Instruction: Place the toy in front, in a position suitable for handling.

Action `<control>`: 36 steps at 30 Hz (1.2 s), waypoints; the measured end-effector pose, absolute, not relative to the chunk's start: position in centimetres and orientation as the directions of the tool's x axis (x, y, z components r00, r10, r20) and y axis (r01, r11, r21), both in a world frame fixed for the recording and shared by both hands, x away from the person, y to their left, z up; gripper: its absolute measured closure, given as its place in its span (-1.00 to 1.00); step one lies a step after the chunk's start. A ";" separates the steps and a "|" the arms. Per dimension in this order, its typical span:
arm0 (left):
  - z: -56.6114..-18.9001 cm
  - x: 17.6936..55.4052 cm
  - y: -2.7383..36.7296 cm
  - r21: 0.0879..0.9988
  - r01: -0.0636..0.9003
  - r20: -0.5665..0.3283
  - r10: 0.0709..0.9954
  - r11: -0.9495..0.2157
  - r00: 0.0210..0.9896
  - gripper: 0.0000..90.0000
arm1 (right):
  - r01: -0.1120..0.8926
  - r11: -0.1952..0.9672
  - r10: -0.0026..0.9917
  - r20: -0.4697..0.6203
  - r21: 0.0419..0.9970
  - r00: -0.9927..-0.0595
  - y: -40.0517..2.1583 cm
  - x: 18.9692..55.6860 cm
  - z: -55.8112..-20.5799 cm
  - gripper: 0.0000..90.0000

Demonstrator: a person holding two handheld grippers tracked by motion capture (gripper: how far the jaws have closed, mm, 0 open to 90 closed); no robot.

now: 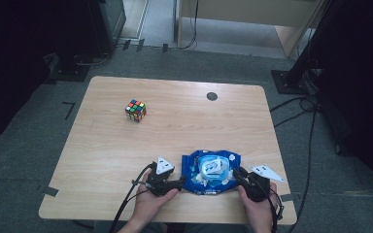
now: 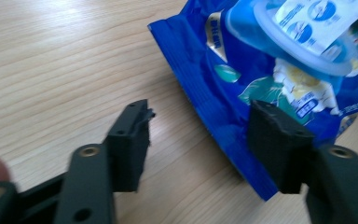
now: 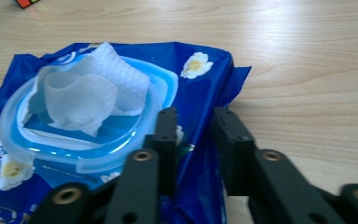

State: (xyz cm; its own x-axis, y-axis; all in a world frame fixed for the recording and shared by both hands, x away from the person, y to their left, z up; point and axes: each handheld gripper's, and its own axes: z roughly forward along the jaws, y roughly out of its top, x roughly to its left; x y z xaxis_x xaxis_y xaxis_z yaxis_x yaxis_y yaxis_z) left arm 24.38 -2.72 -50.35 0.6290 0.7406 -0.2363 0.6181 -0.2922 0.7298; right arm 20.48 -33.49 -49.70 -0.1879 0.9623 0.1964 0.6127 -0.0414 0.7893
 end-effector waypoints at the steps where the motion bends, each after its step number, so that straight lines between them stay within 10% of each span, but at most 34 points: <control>1: -50.4 24.4 -2.7 0.730 0.618 -0.236 0.741 -0.292 0.629 -0.01 | 0.611 -0.042 0.962 0.197 0.790 -0.189 -33.5 20.5 -49.7 0.70; 5: -50.4 24.4 -3.1 0.727 0.620 -0.283 0.693 -0.296 0.663 0.20 | 0.600 -0.032 0.964 0.183 0.799 -0.192 -33.4 20.8 -49.7 1.00; 17: -50.5 23.6 -4.2 0.730 0.598 -0.295 0.637 -0.331 0.712 0.18 | 0.547 0.075 0.955 0.099 0.833 -0.281 -32.8 26.5 -49.1 1.00; 24: -49.1 23.5 -2.8 0.786 0.524 -0.215 0.649 -0.328 0.730 0.06 | 0.494 0.049 0.965 0.086 0.868 -0.246 -32.7 27.5 -47.3 0.27; 36: -48.4 27.3 -3.2 0.789 0.528 -0.195 0.687 -0.314 0.700 0.01 | 0.569 -0.076 0.975 0.181 0.819 -0.130 -31.7 20.8 -47.8 0.32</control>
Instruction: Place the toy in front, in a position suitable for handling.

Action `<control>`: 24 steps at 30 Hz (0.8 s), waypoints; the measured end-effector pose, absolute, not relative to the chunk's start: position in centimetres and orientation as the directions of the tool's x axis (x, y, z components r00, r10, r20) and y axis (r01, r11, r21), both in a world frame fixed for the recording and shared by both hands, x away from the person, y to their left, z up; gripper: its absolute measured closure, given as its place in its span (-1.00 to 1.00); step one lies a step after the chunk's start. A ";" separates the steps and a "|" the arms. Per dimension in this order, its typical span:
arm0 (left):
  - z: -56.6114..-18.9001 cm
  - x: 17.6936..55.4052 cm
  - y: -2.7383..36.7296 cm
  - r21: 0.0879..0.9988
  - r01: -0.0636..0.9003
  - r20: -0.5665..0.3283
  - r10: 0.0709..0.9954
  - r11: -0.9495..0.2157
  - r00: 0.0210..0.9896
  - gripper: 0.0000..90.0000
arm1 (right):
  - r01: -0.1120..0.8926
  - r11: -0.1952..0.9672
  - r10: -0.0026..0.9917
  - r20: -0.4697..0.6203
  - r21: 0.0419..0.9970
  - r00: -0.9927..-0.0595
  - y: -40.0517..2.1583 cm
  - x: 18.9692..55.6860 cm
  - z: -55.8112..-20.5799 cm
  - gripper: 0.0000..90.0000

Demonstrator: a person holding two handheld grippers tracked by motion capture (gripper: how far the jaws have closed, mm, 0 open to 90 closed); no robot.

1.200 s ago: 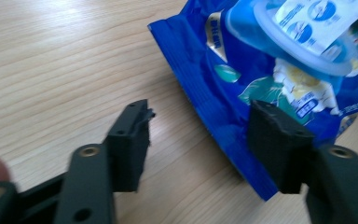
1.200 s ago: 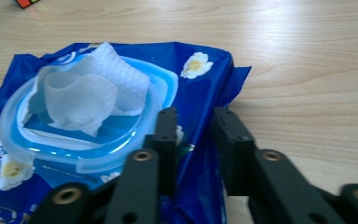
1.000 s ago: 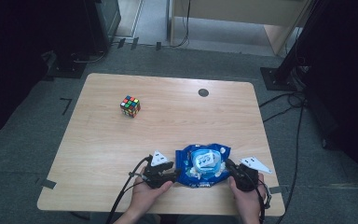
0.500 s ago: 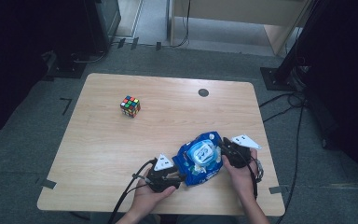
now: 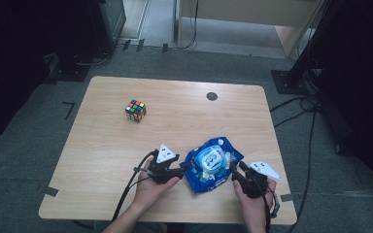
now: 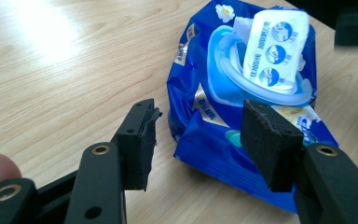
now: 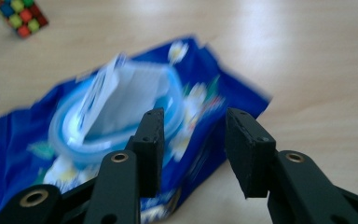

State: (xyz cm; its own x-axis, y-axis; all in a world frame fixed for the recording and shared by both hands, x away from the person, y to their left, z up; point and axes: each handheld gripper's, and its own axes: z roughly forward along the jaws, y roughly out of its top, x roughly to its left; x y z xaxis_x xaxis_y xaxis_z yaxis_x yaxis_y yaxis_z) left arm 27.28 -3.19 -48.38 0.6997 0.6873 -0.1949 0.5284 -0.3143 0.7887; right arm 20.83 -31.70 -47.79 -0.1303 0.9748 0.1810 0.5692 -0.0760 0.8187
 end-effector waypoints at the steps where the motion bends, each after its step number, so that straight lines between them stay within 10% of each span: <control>1: -48.5 27.4 -3.3 0.782 0.535 -0.196 0.688 -0.321 0.699 0.02 | 0.587 -0.066 0.974 0.180 0.807 -0.138 -31.3 20.7 -48.2 0.33; 12: -49.1 25.6 -4.2 0.749 0.536 -0.221 0.616 -0.389 0.756 0.27 | 0.636 -0.032 0.974 0.167 0.771 -0.154 -30.8 23.5 -50.3 0.88; 24: -48.7 26.0 -3.2 0.776 0.555 -0.250 0.664 -0.298 0.705 0.03 | 0.581 -0.048 0.974 0.167 0.813 -0.154 -31.4 24.4 -49.4 0.42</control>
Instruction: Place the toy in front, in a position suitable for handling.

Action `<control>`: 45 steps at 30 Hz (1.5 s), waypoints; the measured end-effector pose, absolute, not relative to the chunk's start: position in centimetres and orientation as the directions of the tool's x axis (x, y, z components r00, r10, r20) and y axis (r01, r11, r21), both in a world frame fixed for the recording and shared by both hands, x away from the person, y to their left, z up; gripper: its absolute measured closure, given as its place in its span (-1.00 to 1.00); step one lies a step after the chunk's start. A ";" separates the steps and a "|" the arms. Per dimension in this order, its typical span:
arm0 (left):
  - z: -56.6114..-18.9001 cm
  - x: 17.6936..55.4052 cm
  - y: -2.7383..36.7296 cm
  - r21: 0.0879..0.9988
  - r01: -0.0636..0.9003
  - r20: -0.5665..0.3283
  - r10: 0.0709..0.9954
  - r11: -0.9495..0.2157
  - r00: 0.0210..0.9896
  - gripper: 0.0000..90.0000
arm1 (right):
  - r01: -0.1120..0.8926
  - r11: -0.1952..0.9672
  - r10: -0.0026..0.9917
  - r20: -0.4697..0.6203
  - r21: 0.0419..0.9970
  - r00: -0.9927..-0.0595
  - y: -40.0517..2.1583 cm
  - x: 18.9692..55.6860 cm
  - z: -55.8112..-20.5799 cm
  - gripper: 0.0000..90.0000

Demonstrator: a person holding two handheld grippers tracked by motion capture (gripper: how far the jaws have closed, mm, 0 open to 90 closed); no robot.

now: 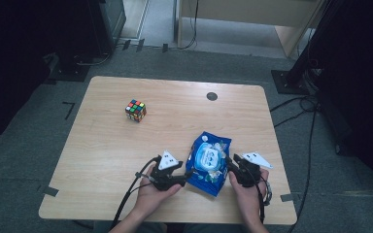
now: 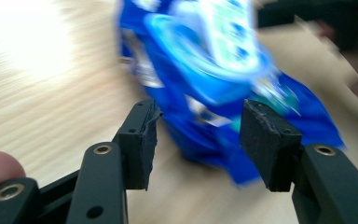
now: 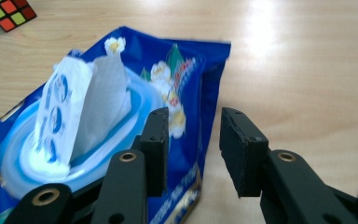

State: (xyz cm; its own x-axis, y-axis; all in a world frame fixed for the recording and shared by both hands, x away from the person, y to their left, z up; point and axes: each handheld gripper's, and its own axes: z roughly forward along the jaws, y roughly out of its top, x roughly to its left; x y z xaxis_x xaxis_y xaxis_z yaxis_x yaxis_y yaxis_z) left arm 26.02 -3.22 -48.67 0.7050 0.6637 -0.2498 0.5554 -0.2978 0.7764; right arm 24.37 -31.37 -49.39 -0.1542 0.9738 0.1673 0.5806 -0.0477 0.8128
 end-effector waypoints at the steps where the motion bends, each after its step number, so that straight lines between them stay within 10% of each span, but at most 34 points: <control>1: -48.7 26.0 -3.2 0.776 0.555 -0.250 0.664 -0.298 0.705 0.03 | 0.581 -0.048 0.974 0.167 0.813 -0.154 -31.4 24.4 -49.4 0.42; 14: -49.8 27.8 -5.2 0.720 0.616 -0.296 0.662 -0.318 0.688 0.67 | 0.666 -0.027 0.968 0.185 0.745 -0.168 -30.3 26.3 -51.1 0.96; 24: -50.0 30.8 -5.4 0.722 0.639 -0.328 0.682 -0.266 0.654 0.62 | 0.631 0.043 0.982 0.084 0.775 -0.171 -29.3 30.7 -51.4 0.99; 31: -48.9 31.3 -1.6 0.780 0.590 -0.238 0.775 -0.207 0.586 -0.39 | 0.593 0.021 0.977 0.110 0.805 -0.184 -31.0 29.5 -50.1 0.25; 45: -49.1 38.2 10.4 0.817 0.576 -0.172 0.946 -0.020 0.276 -0.57 | 0.675 0.023 0.983 0.108 0.737 -0.152 -36.2 25.2 -52.3 -0.68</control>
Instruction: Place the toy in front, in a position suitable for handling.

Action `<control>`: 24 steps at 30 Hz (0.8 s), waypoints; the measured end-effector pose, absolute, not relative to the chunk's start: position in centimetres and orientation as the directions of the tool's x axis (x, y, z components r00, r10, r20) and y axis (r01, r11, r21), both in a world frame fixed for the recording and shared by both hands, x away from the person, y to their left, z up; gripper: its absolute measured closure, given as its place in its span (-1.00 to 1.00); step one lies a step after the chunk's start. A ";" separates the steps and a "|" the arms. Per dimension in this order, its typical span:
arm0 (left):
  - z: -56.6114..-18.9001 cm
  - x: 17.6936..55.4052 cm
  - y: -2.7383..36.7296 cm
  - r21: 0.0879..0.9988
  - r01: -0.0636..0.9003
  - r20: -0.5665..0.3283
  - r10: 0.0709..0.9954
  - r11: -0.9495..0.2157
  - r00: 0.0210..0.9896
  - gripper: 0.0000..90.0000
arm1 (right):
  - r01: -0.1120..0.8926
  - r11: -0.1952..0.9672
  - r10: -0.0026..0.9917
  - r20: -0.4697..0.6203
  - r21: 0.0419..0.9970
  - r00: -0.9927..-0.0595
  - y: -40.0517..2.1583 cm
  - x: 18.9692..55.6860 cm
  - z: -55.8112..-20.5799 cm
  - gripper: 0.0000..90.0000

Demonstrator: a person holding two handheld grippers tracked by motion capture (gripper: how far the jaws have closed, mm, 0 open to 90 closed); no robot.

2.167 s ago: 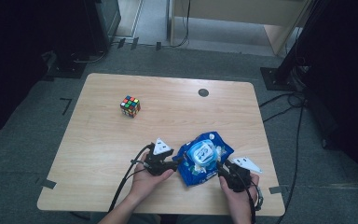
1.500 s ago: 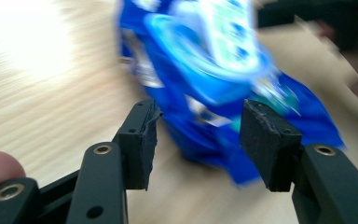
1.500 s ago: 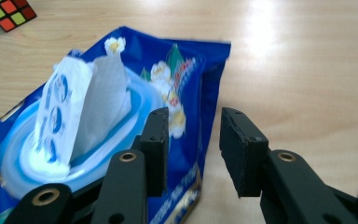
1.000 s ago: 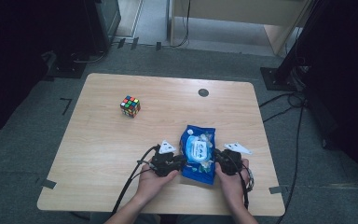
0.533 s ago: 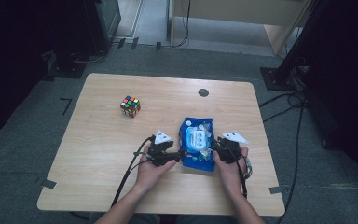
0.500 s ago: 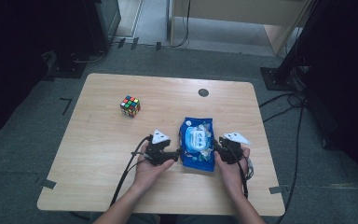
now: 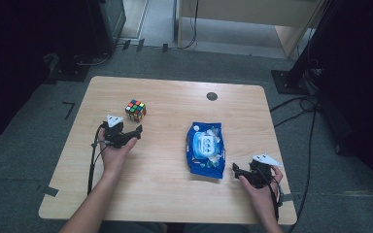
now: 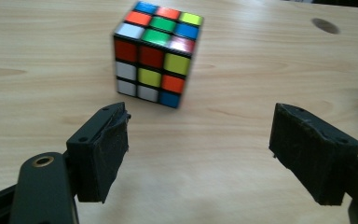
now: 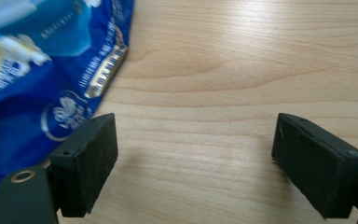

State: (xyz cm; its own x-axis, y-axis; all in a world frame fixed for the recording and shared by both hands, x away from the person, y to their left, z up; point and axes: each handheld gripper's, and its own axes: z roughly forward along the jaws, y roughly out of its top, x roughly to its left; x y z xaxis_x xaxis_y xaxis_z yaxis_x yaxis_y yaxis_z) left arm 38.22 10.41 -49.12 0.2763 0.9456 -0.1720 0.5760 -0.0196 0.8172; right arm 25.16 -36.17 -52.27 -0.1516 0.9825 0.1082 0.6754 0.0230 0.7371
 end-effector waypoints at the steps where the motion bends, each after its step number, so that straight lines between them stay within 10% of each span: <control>1: -49.2 38.7 10.6 0.815 0.578 -0.170 0.945 -0.024 0.279 -0.58 | 0.674 0.044 0.985 0.079 0.737 -0.150 -36.1 25.2 -52.3 -0.69; 24: -50.7 46.6 9.0 0.773 0.621 -0.063 0.956 -0.135 0.286 -0.46 | 0.685 0.074 0.991 0.025 0.725 -0.134 -35.7 25.4 -52.5 -0.86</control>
State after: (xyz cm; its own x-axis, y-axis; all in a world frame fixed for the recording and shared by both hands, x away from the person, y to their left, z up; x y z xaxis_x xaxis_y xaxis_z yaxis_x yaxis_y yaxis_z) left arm 46.57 8.98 -50.70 0.2861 0.9561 -0.0633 0.6206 -0.1346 0.7725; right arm 25.37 -35.71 -52.55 -0.1336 0.9907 0.0247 0.6852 0.0744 0.7245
